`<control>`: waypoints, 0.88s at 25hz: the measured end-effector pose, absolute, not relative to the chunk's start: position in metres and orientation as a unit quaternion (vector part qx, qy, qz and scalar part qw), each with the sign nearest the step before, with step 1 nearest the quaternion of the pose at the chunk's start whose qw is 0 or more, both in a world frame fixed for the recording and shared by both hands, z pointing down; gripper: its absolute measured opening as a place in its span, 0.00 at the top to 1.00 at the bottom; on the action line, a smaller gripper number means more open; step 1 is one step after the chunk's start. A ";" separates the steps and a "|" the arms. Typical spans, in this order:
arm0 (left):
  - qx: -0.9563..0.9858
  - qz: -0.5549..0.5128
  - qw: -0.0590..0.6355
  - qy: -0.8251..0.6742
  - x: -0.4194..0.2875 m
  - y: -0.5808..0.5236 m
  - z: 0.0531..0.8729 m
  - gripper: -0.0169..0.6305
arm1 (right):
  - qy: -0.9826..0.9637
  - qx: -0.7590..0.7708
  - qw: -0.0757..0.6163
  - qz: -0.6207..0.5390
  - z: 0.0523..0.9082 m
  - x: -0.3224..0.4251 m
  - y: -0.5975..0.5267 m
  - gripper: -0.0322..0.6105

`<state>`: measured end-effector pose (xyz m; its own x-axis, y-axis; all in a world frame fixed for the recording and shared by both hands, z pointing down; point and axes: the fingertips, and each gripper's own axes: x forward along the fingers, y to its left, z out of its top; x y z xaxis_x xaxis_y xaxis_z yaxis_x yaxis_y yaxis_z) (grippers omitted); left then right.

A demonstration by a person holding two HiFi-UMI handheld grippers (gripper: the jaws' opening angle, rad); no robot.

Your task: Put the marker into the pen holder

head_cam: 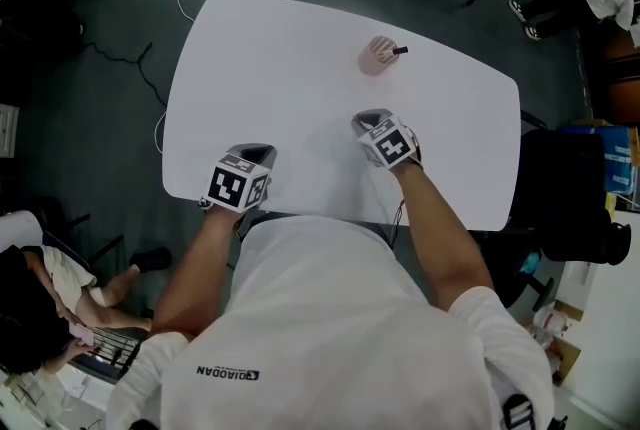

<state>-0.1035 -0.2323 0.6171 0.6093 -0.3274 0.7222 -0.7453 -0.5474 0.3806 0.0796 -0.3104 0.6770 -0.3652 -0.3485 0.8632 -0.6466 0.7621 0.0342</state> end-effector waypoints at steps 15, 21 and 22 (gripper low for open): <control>0.830 0.303 0.341 -0.320 -0.080 -0.232 0.614 0.93 | -0.789 0.553 0.022 0.265 0.512 0.181 -0.442 0.85; 0.817 0.301 0.351 -0.344 -0.088 -0.228 0.613 0.93 | -0.775 0.595 -0.011 0.211 0.484 0.204 -0.485 0.85; 0.815 0.301 0.352 -0.347 -0.087 -0.227 0.613 0.93 | -0.773 0.600 -0.007 0.206 0.485 0.206 -0.490 0.85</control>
